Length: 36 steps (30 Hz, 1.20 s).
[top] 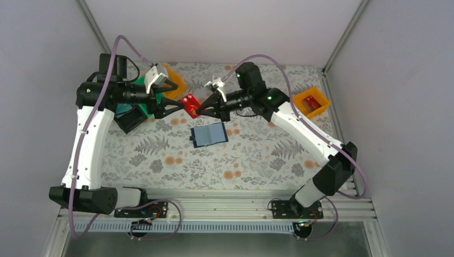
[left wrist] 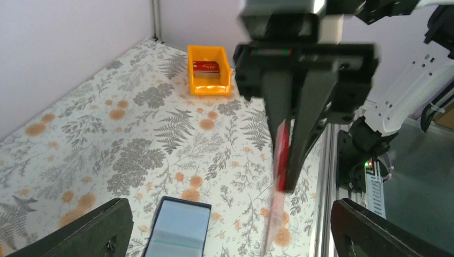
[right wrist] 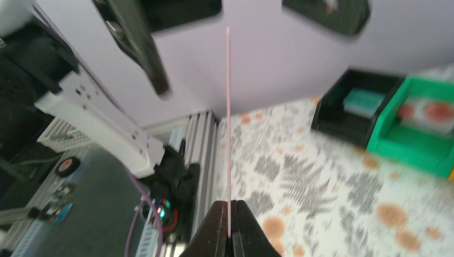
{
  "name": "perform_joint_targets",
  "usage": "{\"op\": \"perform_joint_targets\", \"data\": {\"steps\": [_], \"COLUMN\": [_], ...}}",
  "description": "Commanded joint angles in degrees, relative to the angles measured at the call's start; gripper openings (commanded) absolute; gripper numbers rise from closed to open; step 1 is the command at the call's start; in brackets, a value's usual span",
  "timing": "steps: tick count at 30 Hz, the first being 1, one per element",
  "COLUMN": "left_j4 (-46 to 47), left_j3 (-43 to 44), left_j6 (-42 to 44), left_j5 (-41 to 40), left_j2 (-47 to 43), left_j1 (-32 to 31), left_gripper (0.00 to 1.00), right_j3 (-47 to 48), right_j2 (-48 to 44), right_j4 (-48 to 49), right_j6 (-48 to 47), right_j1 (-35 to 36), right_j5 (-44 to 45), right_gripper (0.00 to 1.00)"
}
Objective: Take the credit cards out of the card holder
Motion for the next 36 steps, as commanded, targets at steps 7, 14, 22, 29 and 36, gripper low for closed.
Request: {"op": "perform_joint_targets", "data": {"steps": [7,14,22,29,36], "left_j4": [-5.4,-2.5,2.3,9.4,23.5], "left_j3": [0.3,0.4,-1.1,4.3,-2.4], "left_j6": [7.9,4.2,-4.2,-30.0,-58.4], "left_j5": [-0.8,-1.9,-0.1,-11.3,9.8], "left_j2": [1.1,1.9,1.6,6.9,11.1], "left_j1": [-3.4,-4.0,-4.2,2.1,12.8], "left_gripper": [0.67,0.37,0.02,0.02,0.02], "right_j3": [4.0,7.3,8.5,10.6,0.7], "right_j2": [1.5,2.1,-0.2,-1.7,-2.5], "right_j4": [-12.7,-16.4,-15.5,-4.3,23.2], "right_j6": [-7.2,-8.5,-7.1,-6.0,-35.7], "right_j1": [1.4,1.5,1.5,3.9,17.1], "right_j5": [0.1,2.1,12.3,65.5,75.4], "right_gripper": [0.04,0.04,0.44,0.72,0.74]}}
